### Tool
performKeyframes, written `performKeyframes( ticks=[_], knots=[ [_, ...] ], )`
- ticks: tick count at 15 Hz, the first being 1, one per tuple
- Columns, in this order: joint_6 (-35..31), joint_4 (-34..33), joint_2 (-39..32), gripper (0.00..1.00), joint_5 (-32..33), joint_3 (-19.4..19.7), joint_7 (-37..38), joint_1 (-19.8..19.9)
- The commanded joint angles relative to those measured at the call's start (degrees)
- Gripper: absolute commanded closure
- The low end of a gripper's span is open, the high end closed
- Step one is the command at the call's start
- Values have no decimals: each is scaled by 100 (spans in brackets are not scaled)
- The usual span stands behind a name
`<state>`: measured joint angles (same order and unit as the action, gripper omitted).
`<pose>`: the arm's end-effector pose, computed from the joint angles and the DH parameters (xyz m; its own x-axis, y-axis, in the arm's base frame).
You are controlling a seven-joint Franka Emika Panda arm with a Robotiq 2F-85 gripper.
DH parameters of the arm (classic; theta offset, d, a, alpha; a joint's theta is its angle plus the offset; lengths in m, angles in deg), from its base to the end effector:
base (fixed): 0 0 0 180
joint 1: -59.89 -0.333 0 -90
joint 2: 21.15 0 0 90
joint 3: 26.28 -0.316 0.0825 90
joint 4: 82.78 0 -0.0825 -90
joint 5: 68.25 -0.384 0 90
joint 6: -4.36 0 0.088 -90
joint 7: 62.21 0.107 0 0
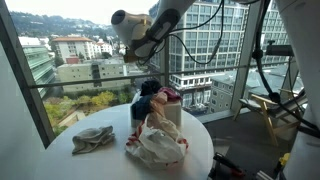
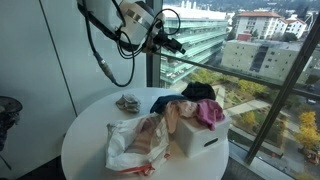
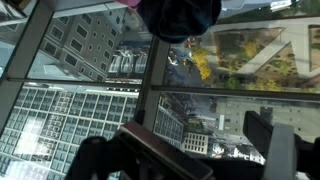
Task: Take the blue shirt out of the plastic bag
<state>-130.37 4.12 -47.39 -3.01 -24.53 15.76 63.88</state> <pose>0.7191 -0.0813 0.4456 0.4811 -0.3135 0.8187 -0.7435 -0.6408 0.1915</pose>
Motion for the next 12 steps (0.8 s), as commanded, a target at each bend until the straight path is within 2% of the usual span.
performKeyframes(
  ticks=[1, 4, 7, 12],
  knots=[
    [-122, 1383, 1161, 0, -1075, -179, -816, -27],
    [18, 2277, 1884, 0, -2276, -285, -1831, -109],
    [295, 3239, 2588, 0, -3113, -263, -2622, -271],
    [624, 4961, 3744, 0, -3650, -277, -3411, -364]
  ],
)
